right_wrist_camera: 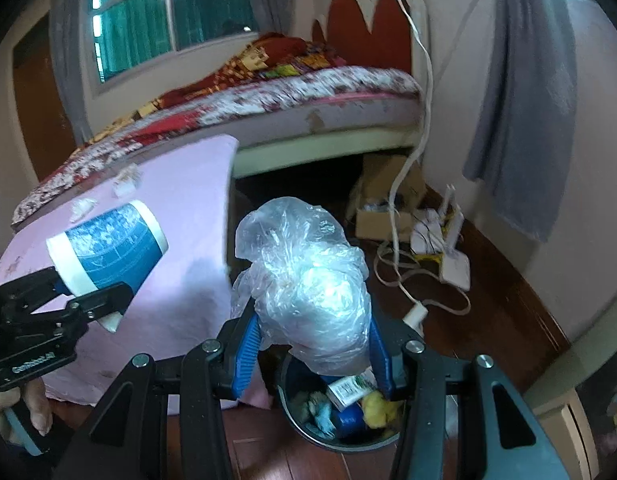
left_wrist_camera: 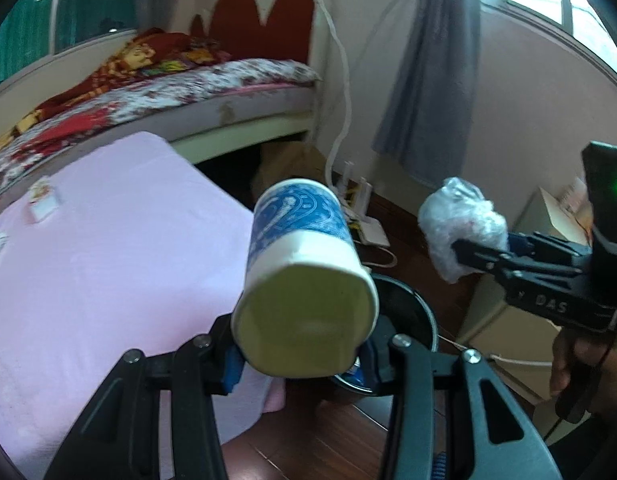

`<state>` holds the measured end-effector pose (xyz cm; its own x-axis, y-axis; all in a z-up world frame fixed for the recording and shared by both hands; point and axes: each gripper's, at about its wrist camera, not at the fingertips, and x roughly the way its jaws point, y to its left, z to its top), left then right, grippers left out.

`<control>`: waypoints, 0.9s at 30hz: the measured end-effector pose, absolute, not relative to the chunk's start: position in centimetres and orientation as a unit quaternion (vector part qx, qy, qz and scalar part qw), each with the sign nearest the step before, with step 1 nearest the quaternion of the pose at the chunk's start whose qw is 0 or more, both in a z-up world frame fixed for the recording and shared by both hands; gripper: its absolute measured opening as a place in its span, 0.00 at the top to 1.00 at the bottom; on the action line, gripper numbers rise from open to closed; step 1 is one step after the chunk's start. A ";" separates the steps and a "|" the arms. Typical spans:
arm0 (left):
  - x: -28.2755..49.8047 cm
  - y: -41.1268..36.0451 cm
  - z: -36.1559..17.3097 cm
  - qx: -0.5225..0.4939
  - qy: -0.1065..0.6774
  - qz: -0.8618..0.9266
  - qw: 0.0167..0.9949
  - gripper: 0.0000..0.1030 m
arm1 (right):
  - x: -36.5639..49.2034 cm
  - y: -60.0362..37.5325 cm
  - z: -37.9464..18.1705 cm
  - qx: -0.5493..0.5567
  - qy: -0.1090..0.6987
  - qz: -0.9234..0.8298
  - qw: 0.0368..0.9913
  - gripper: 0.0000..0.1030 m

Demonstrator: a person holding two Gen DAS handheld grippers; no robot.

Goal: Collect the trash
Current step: 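Carry the cup and plastic bag over the bucket and release both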

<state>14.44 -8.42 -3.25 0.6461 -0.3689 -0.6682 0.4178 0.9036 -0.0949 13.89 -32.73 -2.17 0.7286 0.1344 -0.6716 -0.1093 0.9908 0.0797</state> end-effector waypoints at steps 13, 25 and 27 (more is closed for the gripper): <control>14.1 -14.6 -8.0 0.068 0.415 -0.284 0.862 0.54 | 13.3 -38.7 -8.4 0.030 0.420 0.022 0.907 0.51; 18.0 -17.9 -14.3 0.075 0.488 -0.294 0.819 0.51 | 15.7 -39.6 -15.4 -0.001 0.480 0.030 0.877 0.51; 18.4 -18.1 -15.2 0.073 0.496 -0.297 0.813 0.51 | 16.2 -39.6 -16.3 -0.006 0.482 0.030 0.875 0.51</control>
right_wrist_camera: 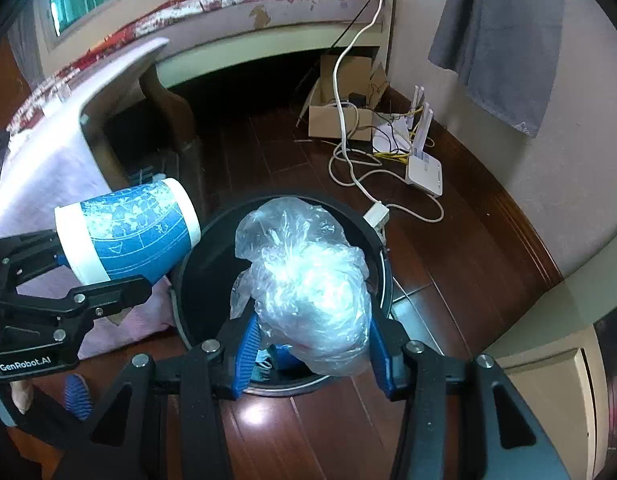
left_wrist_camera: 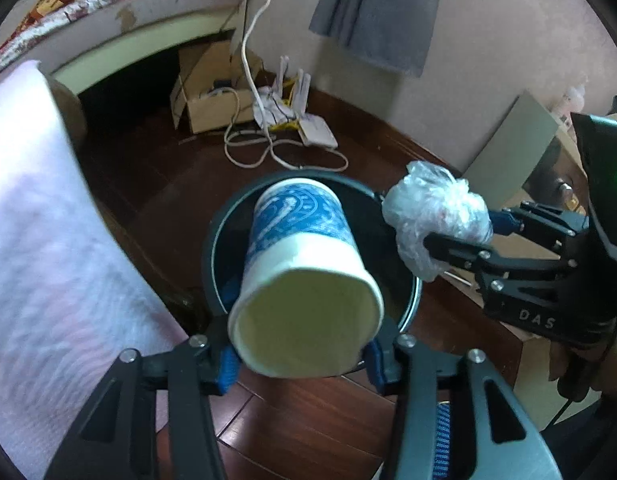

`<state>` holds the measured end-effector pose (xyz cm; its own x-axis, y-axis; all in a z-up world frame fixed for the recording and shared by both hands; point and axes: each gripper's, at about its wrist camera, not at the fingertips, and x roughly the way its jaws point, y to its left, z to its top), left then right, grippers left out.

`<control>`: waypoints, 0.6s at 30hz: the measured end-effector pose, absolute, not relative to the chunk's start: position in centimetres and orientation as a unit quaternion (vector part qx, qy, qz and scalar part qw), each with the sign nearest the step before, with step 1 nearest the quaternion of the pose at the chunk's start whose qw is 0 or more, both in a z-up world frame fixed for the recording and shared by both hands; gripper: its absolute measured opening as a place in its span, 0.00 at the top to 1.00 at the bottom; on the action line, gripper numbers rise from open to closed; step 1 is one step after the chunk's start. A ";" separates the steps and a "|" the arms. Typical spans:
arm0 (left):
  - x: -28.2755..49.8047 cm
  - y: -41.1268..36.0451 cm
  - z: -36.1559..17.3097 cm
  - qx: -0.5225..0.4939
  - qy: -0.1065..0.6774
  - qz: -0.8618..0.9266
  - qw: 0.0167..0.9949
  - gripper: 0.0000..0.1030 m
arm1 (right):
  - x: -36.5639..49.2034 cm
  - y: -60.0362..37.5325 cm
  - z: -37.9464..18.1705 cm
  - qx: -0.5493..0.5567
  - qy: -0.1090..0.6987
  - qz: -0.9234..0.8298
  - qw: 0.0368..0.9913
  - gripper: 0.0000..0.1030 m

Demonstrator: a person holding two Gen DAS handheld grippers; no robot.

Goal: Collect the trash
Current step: 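Carry the cup and plastic bag over the bucket and release both, then move both grippers back toward the tissue and red-white milk carton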

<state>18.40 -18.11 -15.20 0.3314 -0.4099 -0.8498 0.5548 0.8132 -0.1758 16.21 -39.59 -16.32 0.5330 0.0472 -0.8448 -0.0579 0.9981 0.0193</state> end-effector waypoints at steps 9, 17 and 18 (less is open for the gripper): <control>20.0 -17.7 -18.3 0.039 0.531 -0.297 0.793 0.14 | 18.4 -38.5 -20.3 -0.052 0.512 0.056 0.856 0.45; 19.6 -16.2 -19.7 0.040 0.542 -0.254 0.800 0.06 | 18.4 -39.3 -23.3 -0.087 0.532 0.013 0.842 0.08; 19.5 -15.9 -19.7 0.039 0.542 -0.248 0.802 0.06 | 18.4 -39.5 -23.3 -0.086 0.533 0.010 0.842 0.02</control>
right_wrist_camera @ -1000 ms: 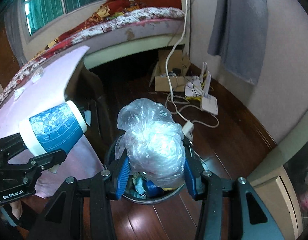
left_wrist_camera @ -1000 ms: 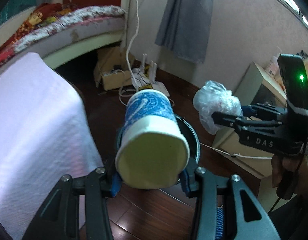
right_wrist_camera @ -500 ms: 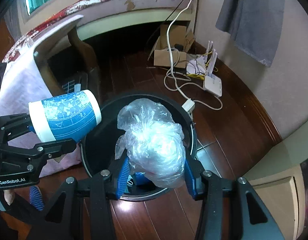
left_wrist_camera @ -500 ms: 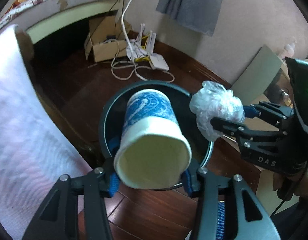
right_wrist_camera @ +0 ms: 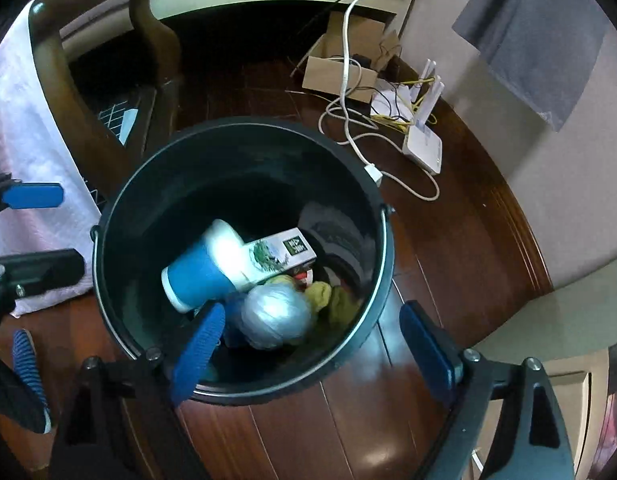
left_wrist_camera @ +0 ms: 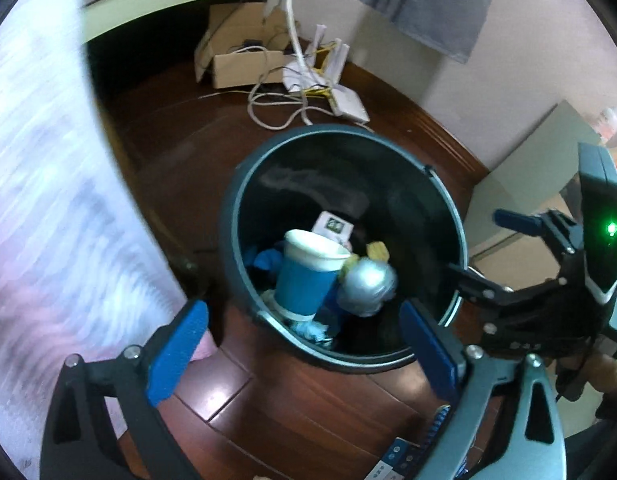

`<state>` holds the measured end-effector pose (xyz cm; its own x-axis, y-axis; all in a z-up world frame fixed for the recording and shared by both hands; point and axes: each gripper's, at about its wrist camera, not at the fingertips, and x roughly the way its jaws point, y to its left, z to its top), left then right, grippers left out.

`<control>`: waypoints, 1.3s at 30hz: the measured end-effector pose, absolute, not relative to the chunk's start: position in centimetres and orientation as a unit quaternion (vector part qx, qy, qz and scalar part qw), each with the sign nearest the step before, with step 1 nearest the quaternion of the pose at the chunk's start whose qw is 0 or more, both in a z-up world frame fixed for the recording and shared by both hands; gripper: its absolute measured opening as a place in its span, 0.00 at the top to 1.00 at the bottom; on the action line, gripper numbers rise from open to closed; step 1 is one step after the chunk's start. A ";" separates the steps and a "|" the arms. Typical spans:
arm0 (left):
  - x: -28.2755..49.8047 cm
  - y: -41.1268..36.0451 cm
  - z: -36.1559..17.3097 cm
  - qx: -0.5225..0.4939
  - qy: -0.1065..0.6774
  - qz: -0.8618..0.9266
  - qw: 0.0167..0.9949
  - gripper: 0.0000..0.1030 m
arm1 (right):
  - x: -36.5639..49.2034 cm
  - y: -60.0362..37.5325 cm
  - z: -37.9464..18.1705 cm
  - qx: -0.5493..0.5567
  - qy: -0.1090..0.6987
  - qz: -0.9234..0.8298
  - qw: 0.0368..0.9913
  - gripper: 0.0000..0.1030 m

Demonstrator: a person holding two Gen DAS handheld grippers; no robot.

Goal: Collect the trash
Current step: 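Move both grippers back toward the tissue and red-white milk carton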

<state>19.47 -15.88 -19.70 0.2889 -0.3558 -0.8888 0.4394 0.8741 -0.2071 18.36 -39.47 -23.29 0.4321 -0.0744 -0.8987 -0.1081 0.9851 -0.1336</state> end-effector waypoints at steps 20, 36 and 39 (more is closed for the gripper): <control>16.2 -12.5 -14.6 0.056 0.491 -0.210 0.844 0.03 | 14.8 -37.1 -16.5 -0.063 0.493 -0.007 0.868 0.00; 12.6 -7.0 -9.1 0.034 0.435 -0.173 0.883 0.03 | 11.3 -32.5 -9.8 -0.038 0.432 0.021 0.901 0.00; 12.1 -6.0 -8.1 0.033 0.421 -0.163 0.892 0.02 | 11.0 -30.9 -8.7 -0.039 0.420 0.033 0.906 0.00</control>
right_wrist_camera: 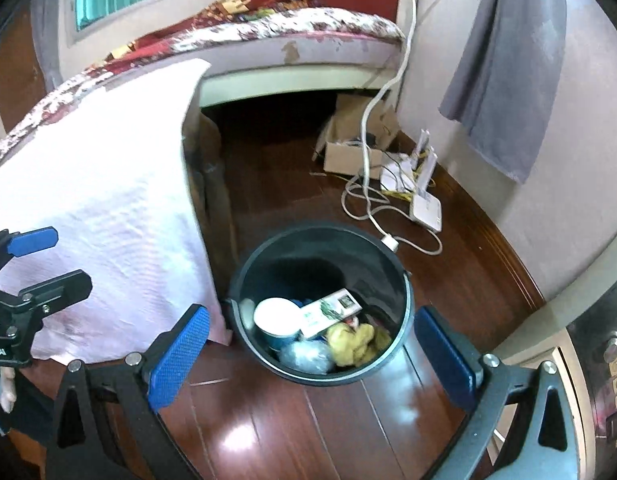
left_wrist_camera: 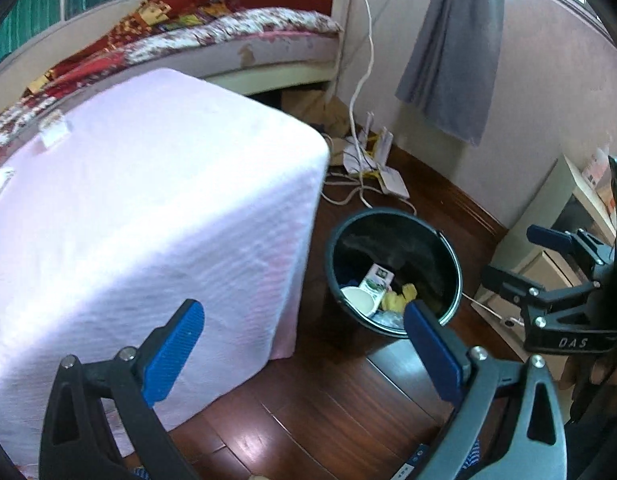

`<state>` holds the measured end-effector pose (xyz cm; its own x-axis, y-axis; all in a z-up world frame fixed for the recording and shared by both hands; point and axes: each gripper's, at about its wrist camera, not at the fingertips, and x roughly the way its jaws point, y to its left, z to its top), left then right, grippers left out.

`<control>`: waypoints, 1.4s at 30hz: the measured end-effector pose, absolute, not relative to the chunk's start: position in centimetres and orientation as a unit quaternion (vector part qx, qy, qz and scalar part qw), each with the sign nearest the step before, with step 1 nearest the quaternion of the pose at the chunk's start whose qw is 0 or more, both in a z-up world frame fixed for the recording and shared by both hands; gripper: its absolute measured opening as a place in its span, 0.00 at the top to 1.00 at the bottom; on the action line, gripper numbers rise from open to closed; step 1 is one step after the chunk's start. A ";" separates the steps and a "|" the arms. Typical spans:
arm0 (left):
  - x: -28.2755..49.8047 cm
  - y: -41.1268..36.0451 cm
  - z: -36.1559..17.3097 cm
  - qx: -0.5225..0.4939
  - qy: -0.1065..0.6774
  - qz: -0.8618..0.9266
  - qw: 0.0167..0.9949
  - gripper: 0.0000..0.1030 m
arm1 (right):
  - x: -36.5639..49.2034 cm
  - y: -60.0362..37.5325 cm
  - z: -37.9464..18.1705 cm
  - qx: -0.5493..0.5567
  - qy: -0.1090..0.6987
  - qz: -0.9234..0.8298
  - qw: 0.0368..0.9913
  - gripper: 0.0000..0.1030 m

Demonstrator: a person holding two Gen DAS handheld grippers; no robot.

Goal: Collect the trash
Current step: 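Move both grippers back toward the tissue and red-white milk carton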

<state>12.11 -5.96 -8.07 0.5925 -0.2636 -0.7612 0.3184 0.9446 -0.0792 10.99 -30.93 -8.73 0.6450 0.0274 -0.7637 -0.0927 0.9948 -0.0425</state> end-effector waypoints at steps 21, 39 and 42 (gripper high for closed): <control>11.1 5.5 -3.3 -0.011 0.363 -0.057 0.930 0.01 | 13.0 -19.2 -3.8 -0.053 0.351 0.132 0.926 0.00; 17.0 23.6 -2.4 -0.035 0.349 0.095 0.932 0.10 | 22.7 -1.5 0.0 -0.105 0.327 0.235 0.909 0.00; 19.7 25.8 -3.2 -0.029 0.357 0.110 0.927 0.18 | 25.9 2.1 -0.1 -0.112 0.328 0.257 0.902 0.00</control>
